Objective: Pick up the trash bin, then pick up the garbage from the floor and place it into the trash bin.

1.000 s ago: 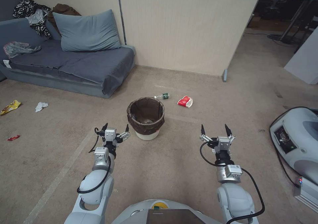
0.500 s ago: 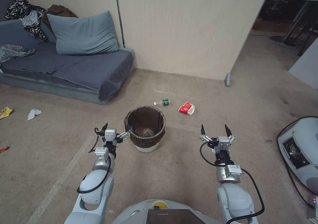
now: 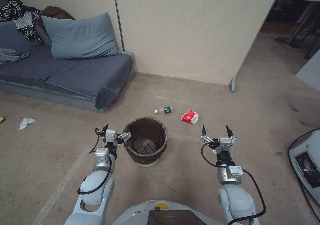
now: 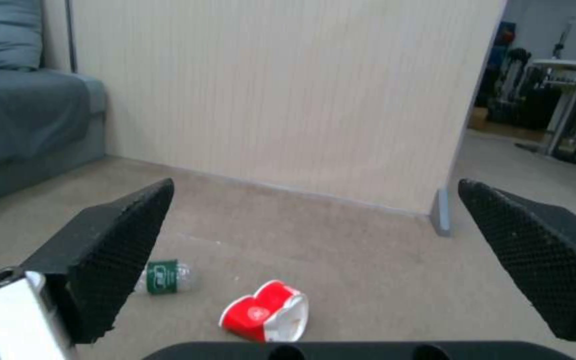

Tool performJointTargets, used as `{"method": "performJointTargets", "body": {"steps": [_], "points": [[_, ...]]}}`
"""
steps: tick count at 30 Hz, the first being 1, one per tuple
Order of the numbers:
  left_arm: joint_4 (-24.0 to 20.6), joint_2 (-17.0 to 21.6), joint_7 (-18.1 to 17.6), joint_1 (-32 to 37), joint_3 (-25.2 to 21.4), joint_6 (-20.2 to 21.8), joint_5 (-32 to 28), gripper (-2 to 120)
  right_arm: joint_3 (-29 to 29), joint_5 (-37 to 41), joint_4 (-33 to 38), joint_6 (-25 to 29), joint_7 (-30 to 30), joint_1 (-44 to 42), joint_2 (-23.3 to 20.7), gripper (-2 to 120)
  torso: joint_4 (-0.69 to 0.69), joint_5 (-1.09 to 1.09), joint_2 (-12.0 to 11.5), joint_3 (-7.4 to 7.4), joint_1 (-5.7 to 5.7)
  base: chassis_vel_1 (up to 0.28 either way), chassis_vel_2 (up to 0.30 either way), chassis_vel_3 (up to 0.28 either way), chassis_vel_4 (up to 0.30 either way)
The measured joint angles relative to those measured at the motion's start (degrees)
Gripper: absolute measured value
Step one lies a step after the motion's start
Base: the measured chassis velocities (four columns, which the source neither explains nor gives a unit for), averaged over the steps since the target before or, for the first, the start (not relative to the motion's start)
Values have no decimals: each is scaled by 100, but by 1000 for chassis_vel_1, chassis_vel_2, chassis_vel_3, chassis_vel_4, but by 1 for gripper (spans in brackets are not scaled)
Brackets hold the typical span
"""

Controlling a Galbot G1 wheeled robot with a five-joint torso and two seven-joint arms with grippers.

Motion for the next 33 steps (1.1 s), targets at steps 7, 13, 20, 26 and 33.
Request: {"method": "performJointTargets", "body": {"steps": [7, 13, 20, 26, 33], "points": [[0, 1, -1, 4, 2, 1, 2, 100, 1, -3, -28, 95, 4, 15, 0, 100, 2, 0, 0, 0, 0, -100, 133, 123, -126], [1, 0, -2, 5, 4, 2, 4, 100, 19, -105, -78, 252, 11, 57, 0, 100, 1, 0, 0, 1, 0, -94, 102, 88, -106], [-16, 4, -25, 25, 8, 25, 4, 100, 13, -235, -97, 254, 51, 57, 0, 100, 0, 0, 0, 0, 0, -15, 10, 3, -8], [-210, 32, -130, 114, 93, 341, -205, 100, 3, -277, -100, 228, 66, 45, 0, 100, 0, 0, 0, 0, 0, 0, 0, 0, 0], [-468, 91, -354, 178, 104, 1360, -745, 100, 5, -275, -83, 217, 70, 25, 0, 100, 1, 1, 0, 0, 0, 0, 0, 0, 0]]}}
